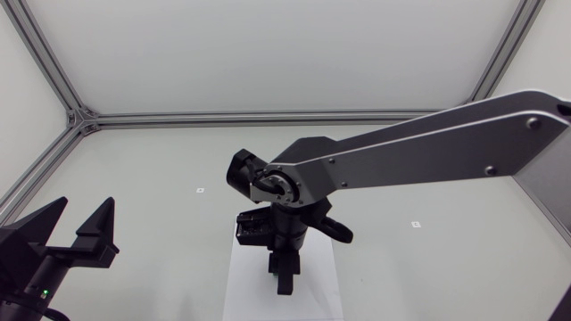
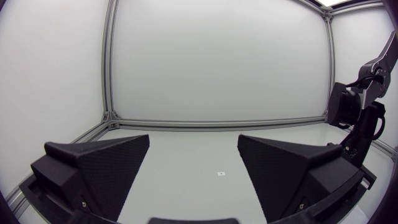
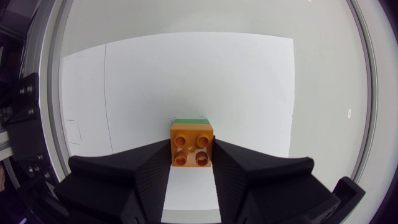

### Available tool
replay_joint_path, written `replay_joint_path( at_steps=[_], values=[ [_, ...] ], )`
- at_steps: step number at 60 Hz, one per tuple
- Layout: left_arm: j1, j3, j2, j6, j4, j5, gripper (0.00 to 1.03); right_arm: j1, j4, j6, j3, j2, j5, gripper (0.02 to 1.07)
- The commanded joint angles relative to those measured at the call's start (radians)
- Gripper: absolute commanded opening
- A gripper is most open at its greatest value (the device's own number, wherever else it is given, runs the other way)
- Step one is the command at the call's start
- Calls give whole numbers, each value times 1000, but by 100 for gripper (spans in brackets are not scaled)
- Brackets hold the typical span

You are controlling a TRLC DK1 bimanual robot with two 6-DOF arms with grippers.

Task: Pick up the orange 2x2 brick with the right arm and stack it on top of the green 2x2 brick in the center

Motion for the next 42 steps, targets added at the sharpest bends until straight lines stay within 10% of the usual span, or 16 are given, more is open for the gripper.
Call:
replay_joint_path(
  at_steps=[1,42],
  values=[
    [5,-41,-8,13,-13,4,99,-1,-36,-21,-74,105,-2,8],
    [5,-41,-8,13,-15,4,99,14,-77,-56,-37,78,-27,8]
  ],
)
